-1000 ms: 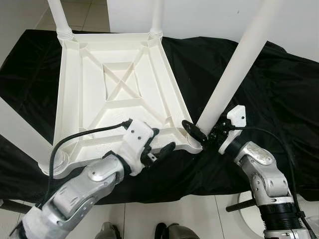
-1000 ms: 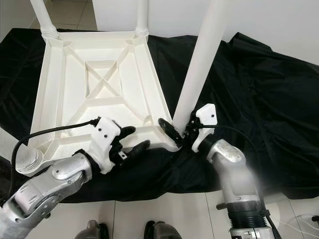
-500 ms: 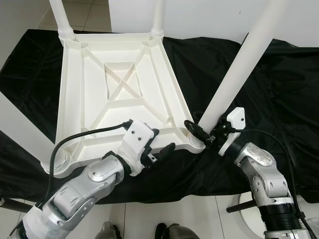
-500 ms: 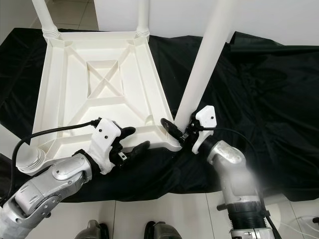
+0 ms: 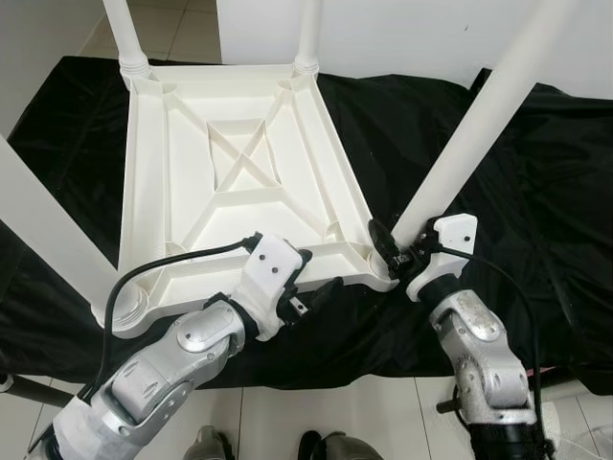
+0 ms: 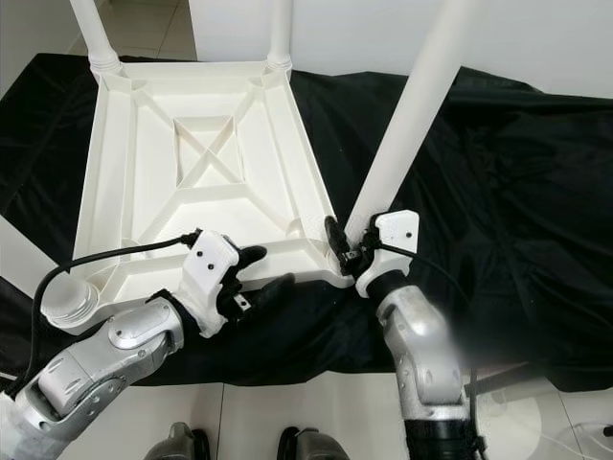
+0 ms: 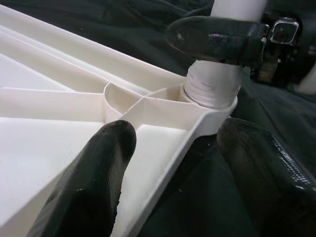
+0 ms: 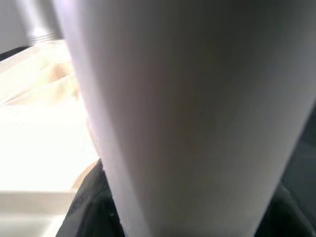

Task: Building children table

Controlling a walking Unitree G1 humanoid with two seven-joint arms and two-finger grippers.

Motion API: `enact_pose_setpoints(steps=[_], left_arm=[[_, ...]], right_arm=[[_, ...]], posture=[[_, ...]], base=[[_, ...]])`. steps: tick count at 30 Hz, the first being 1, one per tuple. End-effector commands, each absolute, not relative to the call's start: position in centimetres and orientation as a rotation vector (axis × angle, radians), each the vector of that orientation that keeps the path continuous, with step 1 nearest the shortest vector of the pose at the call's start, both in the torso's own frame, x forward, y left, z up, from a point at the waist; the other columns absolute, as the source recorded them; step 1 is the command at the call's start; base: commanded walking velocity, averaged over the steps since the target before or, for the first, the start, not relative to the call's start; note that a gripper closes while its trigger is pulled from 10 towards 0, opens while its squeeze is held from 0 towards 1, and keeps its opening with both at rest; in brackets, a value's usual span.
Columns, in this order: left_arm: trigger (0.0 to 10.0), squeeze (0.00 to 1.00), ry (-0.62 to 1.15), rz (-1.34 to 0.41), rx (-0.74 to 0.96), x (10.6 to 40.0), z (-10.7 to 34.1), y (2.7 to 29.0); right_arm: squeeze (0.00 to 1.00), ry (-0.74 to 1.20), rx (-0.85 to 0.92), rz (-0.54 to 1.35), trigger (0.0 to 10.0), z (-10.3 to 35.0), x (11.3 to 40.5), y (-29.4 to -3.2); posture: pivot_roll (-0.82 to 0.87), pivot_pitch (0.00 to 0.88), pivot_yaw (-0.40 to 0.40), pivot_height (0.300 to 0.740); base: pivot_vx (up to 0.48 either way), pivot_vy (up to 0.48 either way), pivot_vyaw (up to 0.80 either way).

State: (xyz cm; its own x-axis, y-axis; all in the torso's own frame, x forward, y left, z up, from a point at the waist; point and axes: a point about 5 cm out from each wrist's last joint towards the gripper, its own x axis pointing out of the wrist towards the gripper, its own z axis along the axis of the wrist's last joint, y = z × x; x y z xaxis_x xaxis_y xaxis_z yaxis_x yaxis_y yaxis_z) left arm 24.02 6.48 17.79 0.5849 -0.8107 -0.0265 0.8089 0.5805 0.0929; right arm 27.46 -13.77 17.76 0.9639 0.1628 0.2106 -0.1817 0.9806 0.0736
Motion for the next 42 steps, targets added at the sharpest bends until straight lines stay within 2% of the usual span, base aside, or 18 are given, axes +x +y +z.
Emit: enact_pose_setpoints(steps=[1,3,7,15,16,28,29,33,37,42], left_arm=[[10.0,0.0,-0.007,-1.162,0.111,23.1,17.4,5.8],[10.0,0.0,-0.009,-1.165,0.11,23.1,17.5,5.7],[10.0,0.0,-0.011,-1.166,0.108,23.2,17.5,5.7],[10.0,0.0,-0.014,-1.172,0.103,23.1,17.5,5.6],[10.0,0.0,-0.014,-1.17,0.103,23.1,17.5,5.6],[10.0,0.0,-0.013,-1.16,0.097,23.0,17.5,5.7],[10.0,0.0,-0.013,-1.159,0.096,23.1,17.5,5.8],[10.0,0.0,-0.013,-1.158,0.096,23.1,17.5,5.7],[10.0,0.0,-0.019,-1.158,0.098,23.2,17.6,5.7],[10.0,0.0,-0.02,-1.156,0.097,23.2,17.7,5.7]], right_arm=[[0.0,-0.123,0.099,0.094,10.0,16.2,27.2,-14.1],[0.0,-0.11,0.141,0.024,10.0,15.9,27.1,-13.5],[0.0,-0.114,0.154,0.004,10.0,16.0,27.0,-12.7],[0.0,-0.118,0.141,-0.006,10.0,16.4,26.8,-12.9],[1.0,-0.118,0.143,0.001,10.0,16.4,26.7,-12.9],[1.0,-0.151,0.117,0.1,10.0,16.8,26.2,-12.9],[0.02,-0.152,0.113,0.118,10.0,16.8,26.1,-12.9],[0.0,-0.156,0.11,0.154,10.0,16.8,26.1,-12.9],[0.0,-0.174,0.065,0.278,10.0,17.1,26.7,-13.4],[0.0,-0.181,0.053,0.311,10.0,17.2,27.1,-13.7]], posture=[[-0.06,0.145,-0.088,0.74],[-0.06,0.144,-0.088,0.74],[-0.06,0.144,-0.087,0.74],[-0.07,0.156,-0.087,0.74],[-0.07,0.157,-0.088,0.74],[-0.07,0.173,-0.086,0.74],[-0.07,0.173,-0.085,0.74],[-0.07,0.173,-0.082,0.74],[-0.07,0.168,-0.077,0.74],[-0.07,0.174,-0.077,0.74]], base=[[0.0,0.0,0.0],[0.0,0.0,0.0],[0.0,0.0,0.0],[0.0,0.0,0.0],[0.0,0.0,0.0],[0.0,0.0,0.0],[0.0,0.0,0.0],[0.0,0.0,0.0],[0.0,0.0,0.0],[0.0,0.0,0.0]])
